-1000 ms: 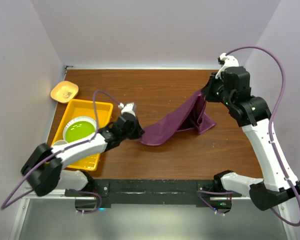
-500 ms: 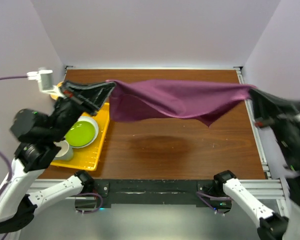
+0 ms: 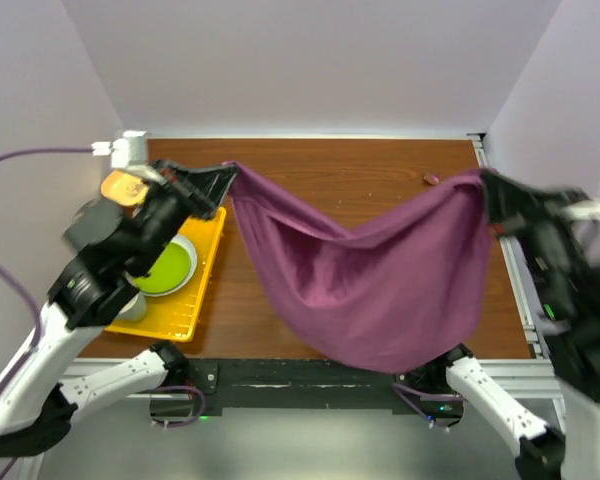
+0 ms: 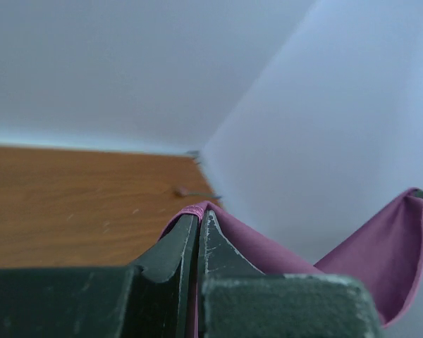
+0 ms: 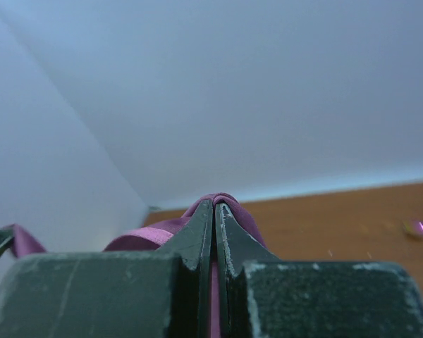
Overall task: Fold the napkin, place the utensils inside, and roll it up
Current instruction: Flatten the napkin out
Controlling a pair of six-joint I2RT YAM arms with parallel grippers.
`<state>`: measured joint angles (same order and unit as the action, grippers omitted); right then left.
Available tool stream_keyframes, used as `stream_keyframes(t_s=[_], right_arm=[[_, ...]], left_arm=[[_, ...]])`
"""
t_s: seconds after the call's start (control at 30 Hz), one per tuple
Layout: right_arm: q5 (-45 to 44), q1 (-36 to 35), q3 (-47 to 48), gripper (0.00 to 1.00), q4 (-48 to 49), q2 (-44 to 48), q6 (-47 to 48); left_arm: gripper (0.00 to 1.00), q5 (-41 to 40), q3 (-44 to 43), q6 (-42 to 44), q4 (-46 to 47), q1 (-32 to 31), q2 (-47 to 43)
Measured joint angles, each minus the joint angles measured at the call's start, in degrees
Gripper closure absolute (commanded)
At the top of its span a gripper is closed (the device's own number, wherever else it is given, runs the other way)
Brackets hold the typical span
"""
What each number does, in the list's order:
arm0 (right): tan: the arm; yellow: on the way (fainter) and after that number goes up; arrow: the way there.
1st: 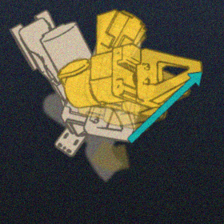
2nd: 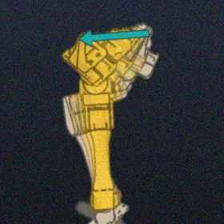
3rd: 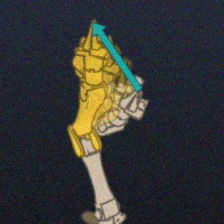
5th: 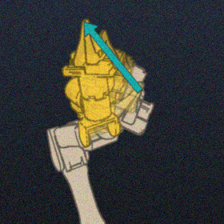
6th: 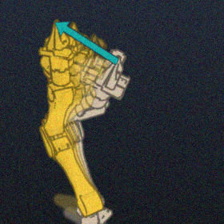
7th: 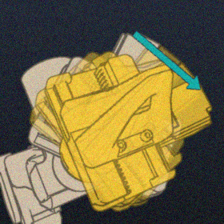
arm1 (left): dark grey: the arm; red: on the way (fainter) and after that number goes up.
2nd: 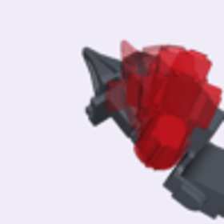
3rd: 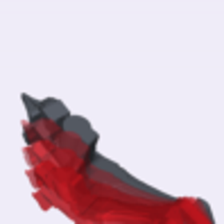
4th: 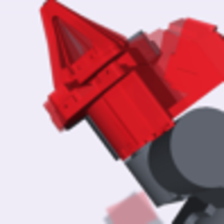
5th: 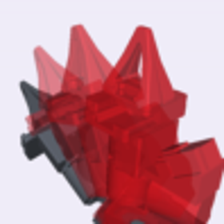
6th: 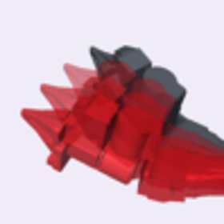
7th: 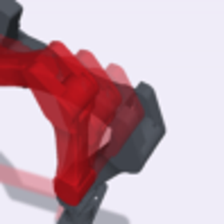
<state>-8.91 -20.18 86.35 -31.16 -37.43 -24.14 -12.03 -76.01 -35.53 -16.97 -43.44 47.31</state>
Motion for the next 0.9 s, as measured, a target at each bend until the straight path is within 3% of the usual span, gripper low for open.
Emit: stream_keyframes(t_s=[0.13, 0.27, 0.3, 0.37, 0.43, 0.53, 0.67, 0.77, 0.9], right_arm=[[-9.6, 0.02, 1.97, 1.0, -3.17, -17.92, -1.27], [-14.62, 2.19, 1.84, 1.0, -4.87, -39.08, -0.22], [-14.12, 3.13, 1.68, 0.92, -4.92, -44.68, 0.28], [-12.5, 5.11, 2.08, 0.62, -5.11, -54.23, 1.22], [-9.18, 7.21, 4.35, 0.38, -5.9, -64.94, 2.71], [-6.97, 9.01, 12.66, 0.18, -8.37, -79.12, 5.86], [-6.08, 9.53, 18.32, 0.1, -10.67, -85.5, 8.98], [-4.44, 9.29, 17.09, 0.09, -10.19, -82.05, 9.86], [-1.51, 8.7, 12.33, 0.12, -8.68, -73.4, 9.73]], left_arm=[[1.0, -10.97, -7.1, -1.01, -6.62, 2.64, 15.74], [0.97, -5.92, -10.56, -3.41, -8.55, 14.88, 36.04], [0.87, -3.41, -11.23, -4.0, -8.92, 18.69, 43.17], [0.6, -0.59, -11.28, -3.93, -8.9, 22.88, 52.94], [0.43, 3.63, -11.43, -3.37, -8.85, 26.64, 62.93], [0.29, 7.34, -13.25, -1.53, -11.5, 29.18, 72.43], [0.27, 9.01, -16.92, 1.84, -11.72, 28.09, 71.89], [0.29, 9.6, -15.21, 3.63, -8.98, 25.81, 64.89], [0.38, 12.15, -7.76, 3.87, -2.75, 22.27, 52.65]])
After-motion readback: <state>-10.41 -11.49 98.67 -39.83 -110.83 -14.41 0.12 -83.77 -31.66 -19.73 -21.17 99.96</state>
